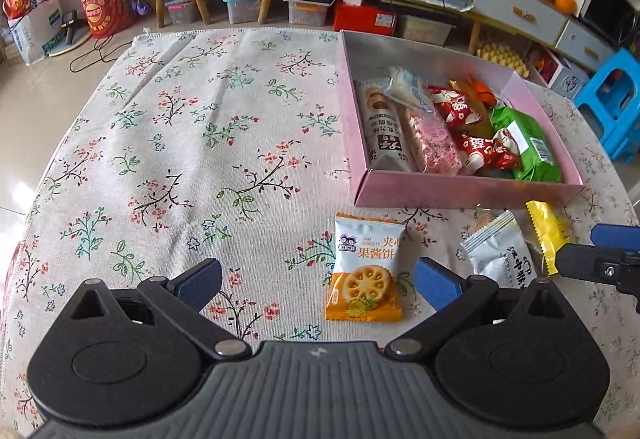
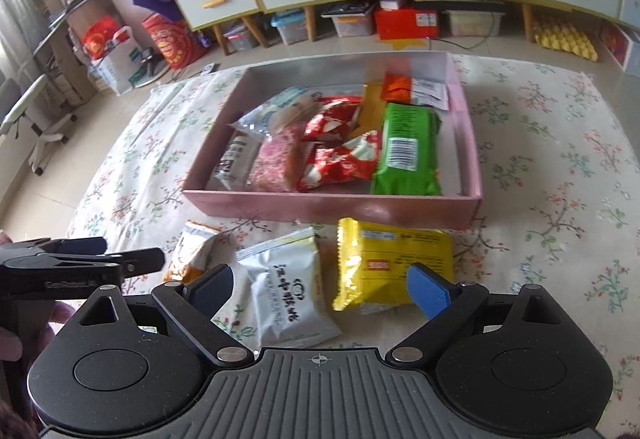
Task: Organize snacks
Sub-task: 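Withdraw both tools from the box toward the remaining snacks, then grasp the orange cookie packet with left tool while right tool grasps silver packet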
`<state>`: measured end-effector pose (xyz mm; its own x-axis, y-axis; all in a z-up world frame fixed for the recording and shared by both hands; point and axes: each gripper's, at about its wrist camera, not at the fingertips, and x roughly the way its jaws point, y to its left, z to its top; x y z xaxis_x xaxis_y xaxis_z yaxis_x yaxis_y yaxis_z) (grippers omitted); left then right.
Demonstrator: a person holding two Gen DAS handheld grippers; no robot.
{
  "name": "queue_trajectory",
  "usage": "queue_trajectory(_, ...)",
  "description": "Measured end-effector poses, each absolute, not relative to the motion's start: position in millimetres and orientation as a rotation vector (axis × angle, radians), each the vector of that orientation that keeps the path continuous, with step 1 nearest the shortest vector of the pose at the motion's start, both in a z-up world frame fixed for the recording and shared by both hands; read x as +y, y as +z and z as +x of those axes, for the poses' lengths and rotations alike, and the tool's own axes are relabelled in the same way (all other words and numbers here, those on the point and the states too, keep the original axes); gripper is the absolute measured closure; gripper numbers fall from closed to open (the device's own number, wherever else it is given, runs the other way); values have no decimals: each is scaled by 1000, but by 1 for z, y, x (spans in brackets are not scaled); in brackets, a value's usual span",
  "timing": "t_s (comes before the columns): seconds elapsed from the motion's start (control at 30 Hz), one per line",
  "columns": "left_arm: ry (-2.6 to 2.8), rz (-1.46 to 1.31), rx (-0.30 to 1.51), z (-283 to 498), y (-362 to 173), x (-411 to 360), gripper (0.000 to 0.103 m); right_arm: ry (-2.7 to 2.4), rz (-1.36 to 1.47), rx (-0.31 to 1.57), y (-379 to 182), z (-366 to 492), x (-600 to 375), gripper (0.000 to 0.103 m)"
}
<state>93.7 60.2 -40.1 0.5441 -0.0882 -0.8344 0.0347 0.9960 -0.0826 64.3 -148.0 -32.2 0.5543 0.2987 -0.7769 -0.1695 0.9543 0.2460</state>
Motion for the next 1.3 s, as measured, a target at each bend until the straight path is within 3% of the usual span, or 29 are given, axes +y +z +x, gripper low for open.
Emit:
queue_trajectory(0.17, -149, -76, 848, 87, -47, 62, 1, 395, 89, 851, -37, 60, -130, 8)
queue_trajectory(0.47, -266, 42, 850, 86, -62, 45, 12, 485, 53, 780, -53, 55, -129, 13)
queue_trajectory(0.73, -290, 32, 881, 90, -68, 53, 35, 541, 21, 808, -62, 53, -127, 41)
queue_trajectory(0.97, -304, 14, 894, 91, -65, 50, 52, 515, -55, 833, -64, 49, -116, 41)
queue_trajectory(1.3, -292, -5, 941, 96, -64, 50, 62, 455, -141, 921, -76, 51, -111, 42)
